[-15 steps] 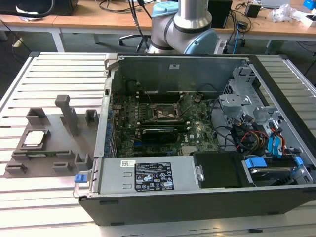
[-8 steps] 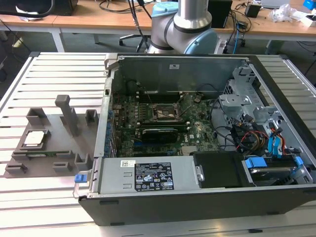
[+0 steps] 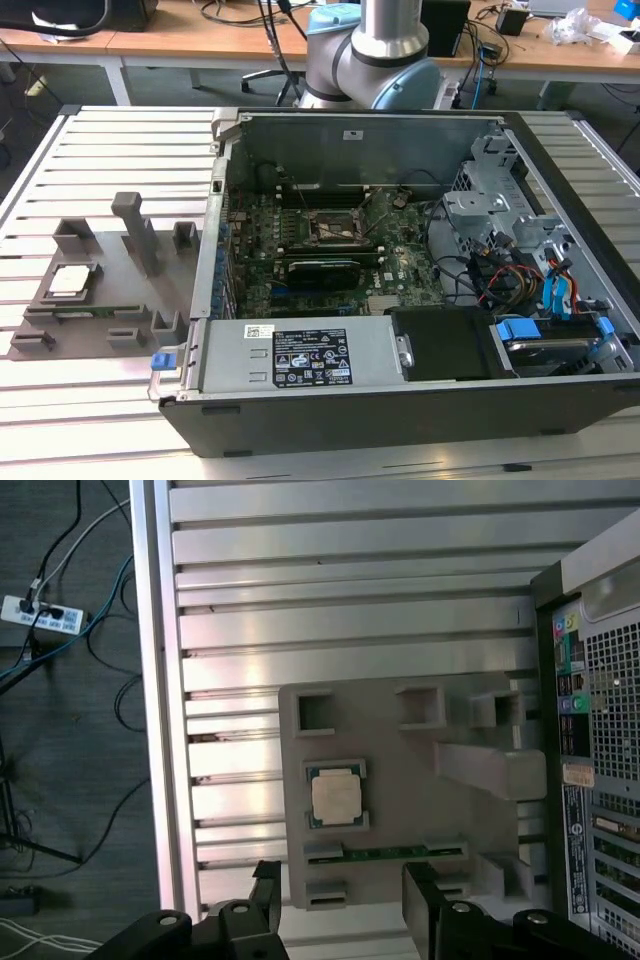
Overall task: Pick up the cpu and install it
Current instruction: 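Pick up the cpu and move it towards the insertion slot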
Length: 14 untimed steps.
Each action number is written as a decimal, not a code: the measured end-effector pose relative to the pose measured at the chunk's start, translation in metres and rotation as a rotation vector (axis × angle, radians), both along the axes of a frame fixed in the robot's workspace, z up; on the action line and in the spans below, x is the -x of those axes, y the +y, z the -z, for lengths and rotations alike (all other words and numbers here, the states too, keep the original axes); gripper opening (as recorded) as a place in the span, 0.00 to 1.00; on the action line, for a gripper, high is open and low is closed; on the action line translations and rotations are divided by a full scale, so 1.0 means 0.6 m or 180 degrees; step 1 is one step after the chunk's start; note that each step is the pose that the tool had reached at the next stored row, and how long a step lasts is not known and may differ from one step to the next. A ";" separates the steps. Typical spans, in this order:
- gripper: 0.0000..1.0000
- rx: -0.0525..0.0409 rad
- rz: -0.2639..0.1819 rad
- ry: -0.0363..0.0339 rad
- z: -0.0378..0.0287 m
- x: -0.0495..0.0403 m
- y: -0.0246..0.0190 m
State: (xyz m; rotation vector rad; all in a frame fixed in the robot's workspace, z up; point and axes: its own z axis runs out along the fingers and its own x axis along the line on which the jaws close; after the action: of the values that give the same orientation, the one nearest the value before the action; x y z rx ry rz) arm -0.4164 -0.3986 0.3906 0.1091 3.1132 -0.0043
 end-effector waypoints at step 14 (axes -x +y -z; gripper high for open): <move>0.60 0.0000 -0.0259 0.0000 0.039 0.000 0.0003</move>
State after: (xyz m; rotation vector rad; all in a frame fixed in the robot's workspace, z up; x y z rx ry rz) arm -0.4163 -0.3984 0.3673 -0.0179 3.1151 -0.0027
